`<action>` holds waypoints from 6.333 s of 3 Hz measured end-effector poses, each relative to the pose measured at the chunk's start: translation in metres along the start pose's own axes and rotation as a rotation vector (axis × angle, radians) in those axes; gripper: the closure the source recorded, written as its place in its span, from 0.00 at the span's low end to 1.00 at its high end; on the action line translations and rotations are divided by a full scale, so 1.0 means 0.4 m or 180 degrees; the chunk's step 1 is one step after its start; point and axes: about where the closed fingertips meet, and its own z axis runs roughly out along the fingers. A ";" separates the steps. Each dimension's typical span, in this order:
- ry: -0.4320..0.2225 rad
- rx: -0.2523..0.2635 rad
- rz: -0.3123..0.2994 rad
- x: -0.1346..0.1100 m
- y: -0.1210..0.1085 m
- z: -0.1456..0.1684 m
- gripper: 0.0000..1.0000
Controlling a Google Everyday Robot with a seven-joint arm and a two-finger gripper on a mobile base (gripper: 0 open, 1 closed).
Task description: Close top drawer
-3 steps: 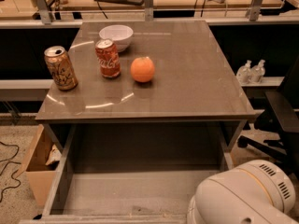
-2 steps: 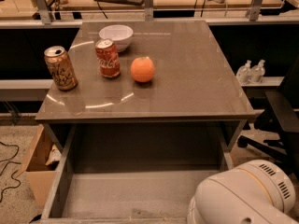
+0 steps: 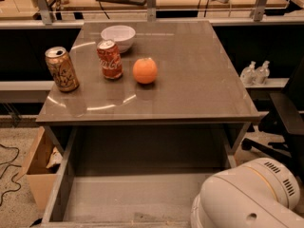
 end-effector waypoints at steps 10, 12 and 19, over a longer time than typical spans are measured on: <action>-0.0208 0.0445 0.0053 0.039 -0.361 -0.049 1.00; -0.0195 0.0540 0.0123 0.087 -0.412 -0.094 1.00; -0.0639 -0.0217 -0.0276 0.034 -0.112 -0.024 1.00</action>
Offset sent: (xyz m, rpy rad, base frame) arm 0.2340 -0.0287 0.0047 0.0859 -0.2051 0.1144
